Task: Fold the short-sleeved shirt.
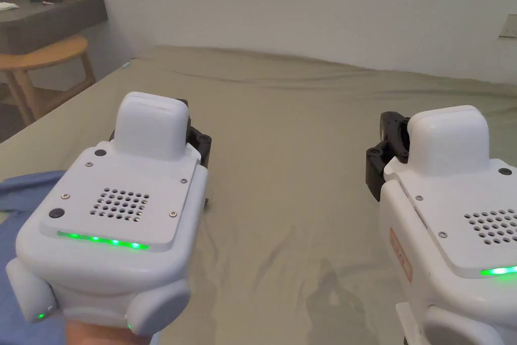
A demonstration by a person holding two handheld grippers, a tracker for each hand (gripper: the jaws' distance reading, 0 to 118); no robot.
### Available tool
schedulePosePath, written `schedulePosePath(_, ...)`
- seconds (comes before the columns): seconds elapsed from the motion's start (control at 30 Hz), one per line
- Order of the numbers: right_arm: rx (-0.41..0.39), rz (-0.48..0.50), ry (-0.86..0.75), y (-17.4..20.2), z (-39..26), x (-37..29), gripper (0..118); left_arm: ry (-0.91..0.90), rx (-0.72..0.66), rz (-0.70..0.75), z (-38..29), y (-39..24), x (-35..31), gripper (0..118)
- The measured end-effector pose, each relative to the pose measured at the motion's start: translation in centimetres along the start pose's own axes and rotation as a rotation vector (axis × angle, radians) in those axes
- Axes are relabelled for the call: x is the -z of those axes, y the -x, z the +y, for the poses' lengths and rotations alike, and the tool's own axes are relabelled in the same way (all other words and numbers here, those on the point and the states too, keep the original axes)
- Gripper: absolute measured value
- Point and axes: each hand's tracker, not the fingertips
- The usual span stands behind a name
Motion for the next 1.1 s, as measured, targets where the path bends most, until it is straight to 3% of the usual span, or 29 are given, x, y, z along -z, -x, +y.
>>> schedulePosePath(0.3,0.035,0.258,-0.031,8.4,0.7,2.2,1,0.053,0.062,0.247,-2.1,7.6,-4.2,0)
schedulePosePath(0.63,-0.023,0.369,-0.024,13.7,1.1,3.1,1,0.105,0.023,0.314,-4.2,11.2,-4.7,0)
schedulePosePath(1.0,-0.031,0.365,0.084,14.1,-0.5,6.1,1,0.505,-0.072,0.14,-14.0,13.8,5.3,0)
schedulePosePath(1.1,-0.053,0.346,0.122,13.7,-2.0,7.9,2,0.684,-0.206,0.025,-18.6,14.9,10.2,0)
